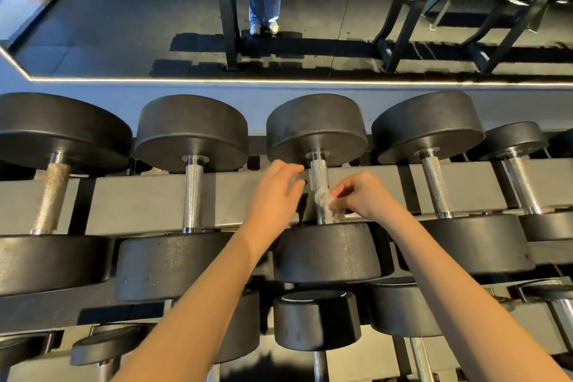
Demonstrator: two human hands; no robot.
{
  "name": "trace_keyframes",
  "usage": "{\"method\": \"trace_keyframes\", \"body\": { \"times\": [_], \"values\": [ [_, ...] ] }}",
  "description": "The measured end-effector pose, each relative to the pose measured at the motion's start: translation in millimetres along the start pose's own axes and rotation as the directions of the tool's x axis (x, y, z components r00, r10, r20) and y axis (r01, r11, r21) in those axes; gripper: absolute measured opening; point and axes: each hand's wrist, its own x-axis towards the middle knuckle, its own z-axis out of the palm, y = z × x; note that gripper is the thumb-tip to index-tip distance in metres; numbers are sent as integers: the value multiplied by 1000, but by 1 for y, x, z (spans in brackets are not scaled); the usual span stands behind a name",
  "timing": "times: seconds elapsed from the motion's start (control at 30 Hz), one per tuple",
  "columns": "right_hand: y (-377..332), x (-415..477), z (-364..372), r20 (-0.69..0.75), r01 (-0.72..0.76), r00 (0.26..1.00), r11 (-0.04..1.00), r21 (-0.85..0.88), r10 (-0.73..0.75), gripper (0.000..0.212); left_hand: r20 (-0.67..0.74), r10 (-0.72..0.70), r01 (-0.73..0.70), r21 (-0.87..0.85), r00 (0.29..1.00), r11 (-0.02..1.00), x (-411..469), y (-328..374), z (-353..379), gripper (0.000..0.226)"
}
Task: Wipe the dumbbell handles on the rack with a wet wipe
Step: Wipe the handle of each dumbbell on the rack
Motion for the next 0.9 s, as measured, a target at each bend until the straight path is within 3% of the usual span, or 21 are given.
{"method": "trace_keyframes", "body": {
  "times": [0.1, 0.17, 0.37, 0.5, 0.6, 0.77, 0.9],
  "values": [
    [2, -1, 2, -126, 79, 990, 990, 117, -64, 11, 206, -53, 89, -165, 977, 982, 0, 5, 11, 41],
    [3, -1, 3, -166, 123, 982, 974, 192, -92, 11, 212, -63, 103, -181, 975, 978, 4, 8, 16, 43],
    [1, -11, 4, -175, 221, 969, 923, 316, -172, 18, 51, -176, 182, -190, 983, 965, 13, 9, 23, 20],
    [10, -21, 12, -302, 168, 949, 958, 234, -93, 25, -182, -265, 229, -196, 947, 954, 28, 0, 25, 16],
    [13, -23, 15, -371, 147, 927, 962, 230, -53, 29, -226, -250, 221, -147, 941, 964, 41, -2, 33, 17],
    [12, -22, 17, -395, 136, 918, 969, 208, -44, 25, -117, -227, 217, -94, 967, 972, 44, -3, 42, 16],
    [11, -22, 17, -401, 137, 916, 963, 232, -34, 22, 118, -262, 277, -131, 958, 952, 28, -9, 36, 9]
  ]
}}
